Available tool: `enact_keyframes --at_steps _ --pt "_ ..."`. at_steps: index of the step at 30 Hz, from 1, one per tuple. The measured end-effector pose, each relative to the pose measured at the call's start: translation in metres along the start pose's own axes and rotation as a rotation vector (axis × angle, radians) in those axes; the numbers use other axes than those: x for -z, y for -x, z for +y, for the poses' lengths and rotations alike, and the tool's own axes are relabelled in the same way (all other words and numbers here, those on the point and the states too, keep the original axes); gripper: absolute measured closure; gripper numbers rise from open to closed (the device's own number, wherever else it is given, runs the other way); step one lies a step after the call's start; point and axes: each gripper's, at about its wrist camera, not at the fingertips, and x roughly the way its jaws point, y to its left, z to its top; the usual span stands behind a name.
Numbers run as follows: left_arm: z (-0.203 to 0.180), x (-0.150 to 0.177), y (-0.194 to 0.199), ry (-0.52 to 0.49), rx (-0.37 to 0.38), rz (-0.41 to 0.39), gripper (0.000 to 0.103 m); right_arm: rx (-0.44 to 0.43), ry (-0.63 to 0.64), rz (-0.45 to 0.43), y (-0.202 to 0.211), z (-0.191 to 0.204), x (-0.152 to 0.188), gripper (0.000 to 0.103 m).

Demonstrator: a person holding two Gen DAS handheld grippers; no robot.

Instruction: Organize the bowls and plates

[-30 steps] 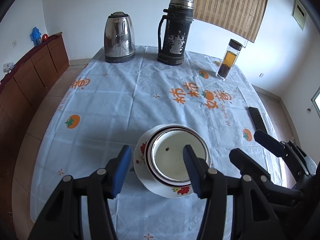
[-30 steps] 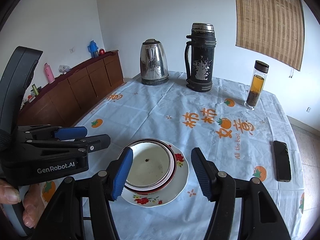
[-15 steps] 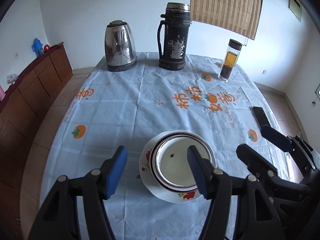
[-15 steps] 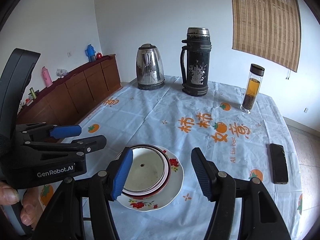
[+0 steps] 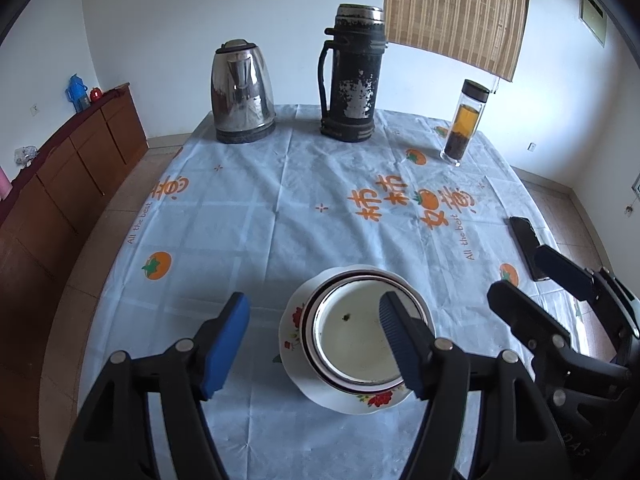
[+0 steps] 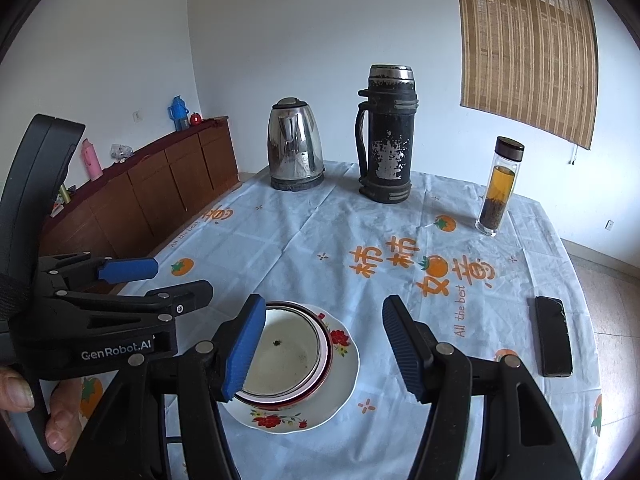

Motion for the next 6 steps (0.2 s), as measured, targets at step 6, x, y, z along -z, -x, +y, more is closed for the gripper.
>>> enact_keyframes --at_steps 6 --pt "-0.0014 0.0014 -0.0032 -0.012 0.003 0.007 0.034 -0.003 -0.007 0.014 -0.0051 -0.0018 0.0013 0.040"
